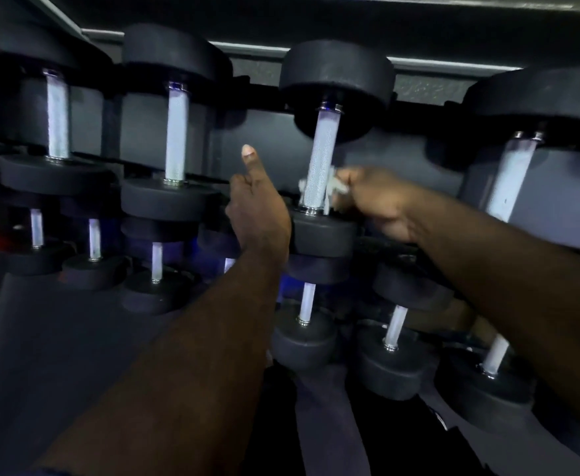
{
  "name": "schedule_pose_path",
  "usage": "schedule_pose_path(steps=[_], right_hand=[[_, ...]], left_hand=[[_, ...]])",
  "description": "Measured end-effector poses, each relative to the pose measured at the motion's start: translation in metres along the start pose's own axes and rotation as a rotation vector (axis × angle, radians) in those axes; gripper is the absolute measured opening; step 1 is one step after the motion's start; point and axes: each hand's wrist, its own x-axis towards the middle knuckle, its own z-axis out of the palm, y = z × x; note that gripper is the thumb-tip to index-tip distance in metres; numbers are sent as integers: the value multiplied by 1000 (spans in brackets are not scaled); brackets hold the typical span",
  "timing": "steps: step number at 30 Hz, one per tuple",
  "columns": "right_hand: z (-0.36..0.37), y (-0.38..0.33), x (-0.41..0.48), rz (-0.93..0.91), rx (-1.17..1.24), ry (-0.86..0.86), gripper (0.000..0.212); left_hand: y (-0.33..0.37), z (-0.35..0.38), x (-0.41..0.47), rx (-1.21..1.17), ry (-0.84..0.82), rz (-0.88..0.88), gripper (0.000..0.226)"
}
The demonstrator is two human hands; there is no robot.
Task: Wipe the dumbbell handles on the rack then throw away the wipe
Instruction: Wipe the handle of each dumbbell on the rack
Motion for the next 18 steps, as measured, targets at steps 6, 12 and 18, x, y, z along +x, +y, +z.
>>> schedule_pose_path(steps=[6,12,18], right_hand=[[-6,-43,21,-155,54,346,31],[37,-29,-56,-605,-1152,459,35],[15,-69,-12,-879,-1833,278,49]], left_hand=[[1,-3,1,-8,-61,4,67],[4,-9,4,36,-157,15,60],[-8,-7,11,67,-237,80,71]])
